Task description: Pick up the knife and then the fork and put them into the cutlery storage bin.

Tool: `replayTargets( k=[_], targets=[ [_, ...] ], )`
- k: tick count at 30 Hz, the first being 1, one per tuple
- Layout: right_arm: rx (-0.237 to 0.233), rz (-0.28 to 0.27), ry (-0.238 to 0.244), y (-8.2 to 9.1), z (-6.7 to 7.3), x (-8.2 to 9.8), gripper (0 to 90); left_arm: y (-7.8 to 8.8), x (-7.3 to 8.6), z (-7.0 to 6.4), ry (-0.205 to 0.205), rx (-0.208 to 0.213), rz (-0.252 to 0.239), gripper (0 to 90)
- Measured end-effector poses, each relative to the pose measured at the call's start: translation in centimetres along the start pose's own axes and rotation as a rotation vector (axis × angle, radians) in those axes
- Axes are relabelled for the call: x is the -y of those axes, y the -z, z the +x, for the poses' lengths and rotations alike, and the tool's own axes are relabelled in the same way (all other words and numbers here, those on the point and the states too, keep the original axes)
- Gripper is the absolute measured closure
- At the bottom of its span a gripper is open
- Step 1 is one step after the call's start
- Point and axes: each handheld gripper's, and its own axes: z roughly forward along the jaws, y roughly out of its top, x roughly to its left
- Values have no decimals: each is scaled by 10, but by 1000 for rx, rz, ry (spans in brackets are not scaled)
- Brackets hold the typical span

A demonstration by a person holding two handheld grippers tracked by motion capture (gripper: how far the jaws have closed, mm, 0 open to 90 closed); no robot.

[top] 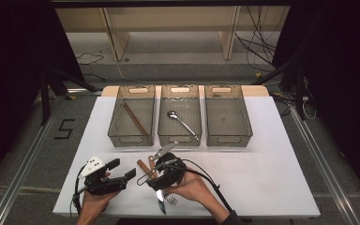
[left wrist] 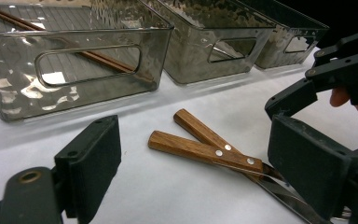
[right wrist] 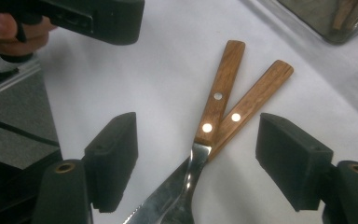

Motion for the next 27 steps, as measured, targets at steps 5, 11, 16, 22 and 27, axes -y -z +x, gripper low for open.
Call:
replayTargets(
  k=[5,11,16,22,27],
  targets=[
    [5,4,8,-7,3,2,368,0,0,-1,-6,2,-1,171],
    [9,22,9,-15,5,4,443,0,0,-2,-5,1,-5,171],
    [21,27,2,-17,4,4,485,0,0,-2,-6,1,-3,170],
    [31,38,16,-20,6,4,541,0,0,-2,-6,-1,-6,170],
    [49,49,14,-25,6,4,579,1,0,-2,-5,0,-7,171]
  ],
)
